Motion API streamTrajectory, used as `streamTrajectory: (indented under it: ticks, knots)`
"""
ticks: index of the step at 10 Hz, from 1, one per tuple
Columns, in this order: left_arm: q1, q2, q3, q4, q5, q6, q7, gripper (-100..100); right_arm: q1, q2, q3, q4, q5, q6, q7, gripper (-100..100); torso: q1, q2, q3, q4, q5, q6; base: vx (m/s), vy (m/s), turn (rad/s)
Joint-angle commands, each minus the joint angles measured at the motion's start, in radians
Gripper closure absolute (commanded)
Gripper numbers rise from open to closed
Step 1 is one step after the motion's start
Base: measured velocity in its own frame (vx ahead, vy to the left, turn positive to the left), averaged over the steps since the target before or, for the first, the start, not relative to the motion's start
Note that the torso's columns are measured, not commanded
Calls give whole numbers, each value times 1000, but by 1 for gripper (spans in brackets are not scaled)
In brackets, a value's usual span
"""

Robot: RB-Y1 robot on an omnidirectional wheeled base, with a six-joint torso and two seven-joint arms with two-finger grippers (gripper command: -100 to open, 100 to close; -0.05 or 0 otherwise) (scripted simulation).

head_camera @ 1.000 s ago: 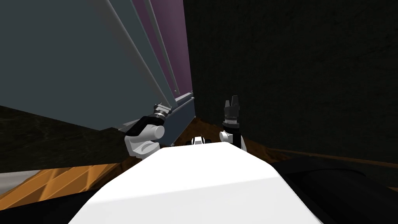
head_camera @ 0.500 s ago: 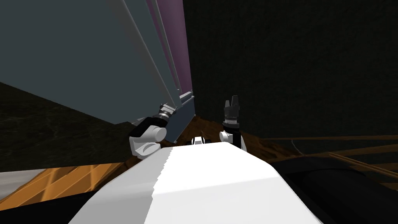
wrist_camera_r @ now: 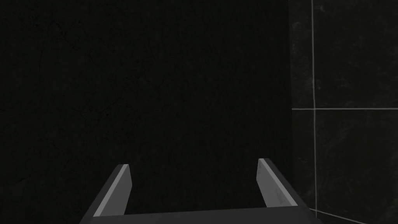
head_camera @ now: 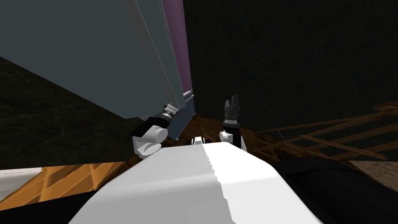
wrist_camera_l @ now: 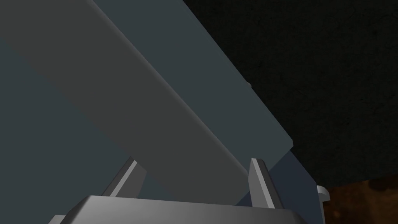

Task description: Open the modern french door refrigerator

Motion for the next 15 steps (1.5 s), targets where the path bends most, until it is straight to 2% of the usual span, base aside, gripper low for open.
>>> streamTrajectory:
  ticks: [1, 3, 6, 7, 9, 10, 13, 14, 15]
  knots:
    - [-13, 18, -41, 5, 29, 2, -4, 100, 0, 0, 0, 0, 0, 0, 0, 0, 4, 1, 0, 1, 1, -3, -145, 203, -114]
    - [-26, 36, -72, 11, 57, 2, -5, 100, 0, 0, 0, 0, 0, 0, 0, 0, 9, 5, 2, 2, 3, -5, -208, 174, -137]
    - [-46, 62, -117, 20, 98, 2, -8, 100, 0, 0, 0, 0, 0, 0, 0, 0, 4, 5, 4, 1, 3, -3, -231, 166, -109]
    - [-68, 46, -70, 11, 126, 41, -25, -100, 0, 0, 0, 0, 0, 0, 0, 0, 2, 4, 3, 1, 2, -2, -113, 66, 43]
    - [-122, 19, -13, 16, 191, 109, -64, -100, 0, 0, 0, 0, 0, 0, 0, 0, -7, -11, -9, 2, -2, -3, 15, -91, 156]
    - [-127, 19, -5, 16, 192, 113, -64, -100, 1, 0, 0, 0, 0, 0, 0, 0, -6, -10, -9, 2, -2, -2, 58, -86, 38]
    - [-215, -22, 86, 25, 288, 217, -122, -100, 1, 0, 0, 0, 0, 0, 0, 0, 9, 5, 2, 5, 3, -5, 20, -43, 89]
    - [-216, -22, 93, 25, 291, 221, -122, -100, 1, 0, 0, 0, 0, 0, 0, 0, 9, 9, 4, 7, 3, -6, 8, -36, 46]
    - [-246, -36, 125, 27, 324, 257, -142, -100, 0, 0, 0, 0, 0, 0, 0, 0, 10, 11, 5, 8, 3, -7, 0, -35, 66]
